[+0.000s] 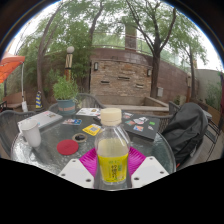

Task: Pour water

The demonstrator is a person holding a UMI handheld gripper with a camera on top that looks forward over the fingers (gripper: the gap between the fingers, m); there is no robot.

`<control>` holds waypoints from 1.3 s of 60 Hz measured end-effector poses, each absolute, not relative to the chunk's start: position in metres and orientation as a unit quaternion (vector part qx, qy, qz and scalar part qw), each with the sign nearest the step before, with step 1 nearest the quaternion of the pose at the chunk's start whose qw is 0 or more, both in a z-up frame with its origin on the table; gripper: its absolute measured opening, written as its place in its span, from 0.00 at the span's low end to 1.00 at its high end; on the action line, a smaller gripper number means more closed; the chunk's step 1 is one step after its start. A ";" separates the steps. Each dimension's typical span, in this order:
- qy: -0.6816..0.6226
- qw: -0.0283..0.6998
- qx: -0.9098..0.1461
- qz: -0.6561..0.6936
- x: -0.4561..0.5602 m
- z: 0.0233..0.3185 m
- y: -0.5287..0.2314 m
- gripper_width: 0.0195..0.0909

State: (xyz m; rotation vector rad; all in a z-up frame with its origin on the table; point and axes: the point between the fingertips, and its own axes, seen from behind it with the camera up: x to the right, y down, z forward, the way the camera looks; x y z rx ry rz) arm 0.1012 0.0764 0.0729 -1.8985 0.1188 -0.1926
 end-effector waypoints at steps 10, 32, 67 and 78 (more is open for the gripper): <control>-0.039 0.572 -0.801 -0.171 0.044 0.132 0.105 0.25; -0.501 0.286 -0.627 -0.523 -0.077 0.131 0.170 0.25; -0.577 0.219 -0.532 -0.580 -0.092 0.158 0.185 0.25; -0.238 0.510 -0.746 -0.357 -0.088 0.169 0.187 0.25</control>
